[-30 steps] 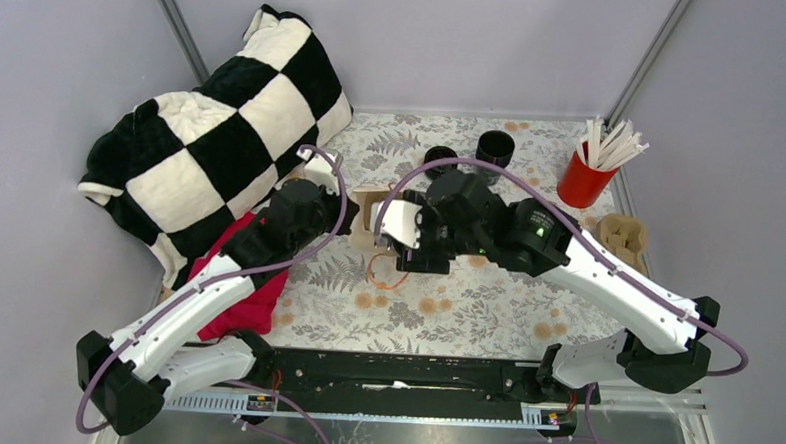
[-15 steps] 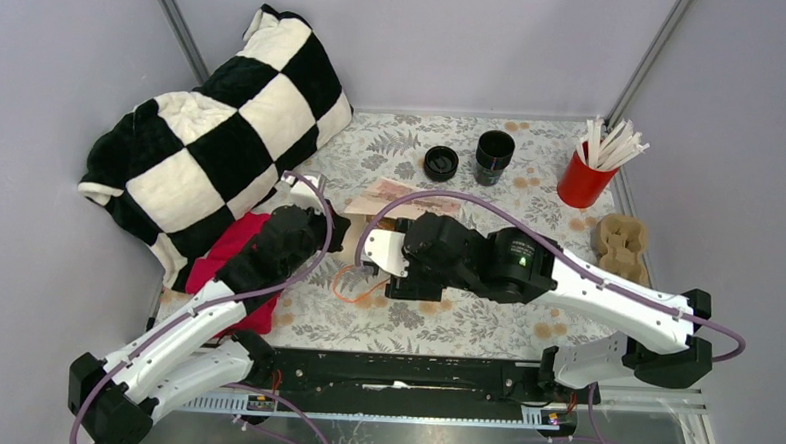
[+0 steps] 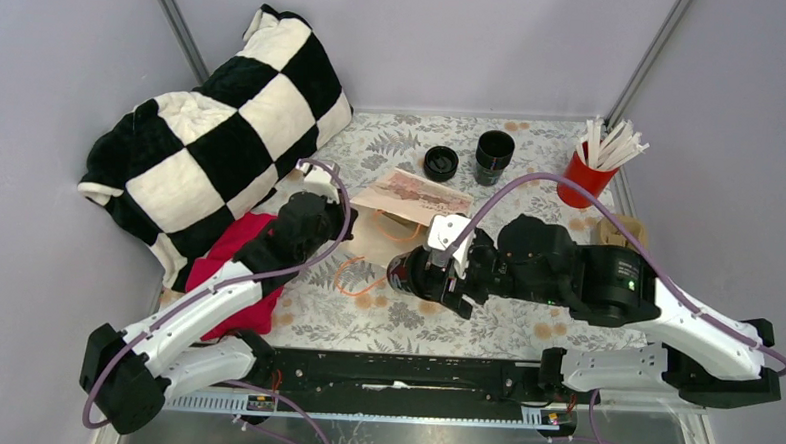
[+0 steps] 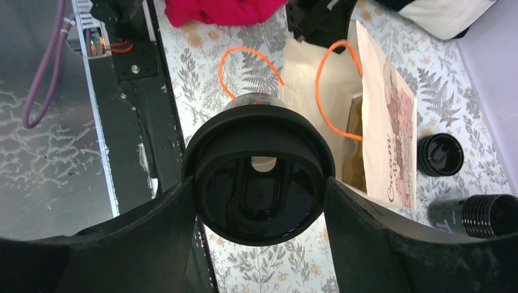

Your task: Pack the takeout coffee

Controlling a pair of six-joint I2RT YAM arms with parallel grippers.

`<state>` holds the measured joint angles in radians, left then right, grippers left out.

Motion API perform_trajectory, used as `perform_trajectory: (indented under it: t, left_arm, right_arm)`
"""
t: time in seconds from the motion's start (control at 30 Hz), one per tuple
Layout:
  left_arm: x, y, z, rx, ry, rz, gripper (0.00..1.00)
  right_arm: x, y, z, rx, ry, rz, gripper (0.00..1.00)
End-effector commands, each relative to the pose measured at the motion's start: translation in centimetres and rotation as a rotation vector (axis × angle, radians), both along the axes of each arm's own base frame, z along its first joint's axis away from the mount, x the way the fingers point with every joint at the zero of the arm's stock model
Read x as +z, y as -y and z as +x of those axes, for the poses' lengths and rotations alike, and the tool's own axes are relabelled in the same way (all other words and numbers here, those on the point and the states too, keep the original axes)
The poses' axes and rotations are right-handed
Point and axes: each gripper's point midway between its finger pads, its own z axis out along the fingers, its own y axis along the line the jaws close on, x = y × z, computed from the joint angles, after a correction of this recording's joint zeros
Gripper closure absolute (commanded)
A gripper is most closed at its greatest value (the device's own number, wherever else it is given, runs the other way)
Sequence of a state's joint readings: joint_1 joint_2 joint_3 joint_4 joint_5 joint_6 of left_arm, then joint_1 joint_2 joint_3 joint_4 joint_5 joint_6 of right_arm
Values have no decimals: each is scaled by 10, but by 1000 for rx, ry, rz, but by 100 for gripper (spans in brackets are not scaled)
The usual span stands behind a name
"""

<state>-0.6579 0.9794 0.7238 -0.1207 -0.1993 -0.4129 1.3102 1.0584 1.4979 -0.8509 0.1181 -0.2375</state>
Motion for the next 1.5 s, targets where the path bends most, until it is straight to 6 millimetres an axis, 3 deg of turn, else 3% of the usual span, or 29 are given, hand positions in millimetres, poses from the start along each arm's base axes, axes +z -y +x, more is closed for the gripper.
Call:
perform_trajectory:
  t: [0.0, 0.2, 0.43, 0.67, 0.8, 1.13, 1.47]
  left_arm:
    - [31, 13, 10, 14, 33, -105, 100]
    - [34, 24, 14, 11, -9, -149, 100]
    - [39, 31, 17, 18, -47, -144, 100]
    - [33, 30, 10, 21, -69, -166, 100]
    - [32, 29, 7, 29, -84, -170, 100]
    - [31, 26, 3, 76, -169, -180, 100]
    - [58, 39, 4, 43, -176, -226, 100]
  right_arm:
    - [28, -6, -8, 45, -1, 65, 63]
    - [4, -34, 5, 126, 70, -150, 63]
    - [-24, -67, 45, 62, 196, -305, 63]
    - [-41, -53, 91, -102, 378, -535, 66]
    - [-56, -41, 99, -108, 433, -654, 65]
    - [-76, -40, 107, -59, 507, -751, 65]
    - [-93, -50, 101, 45, 534, -737, 64]
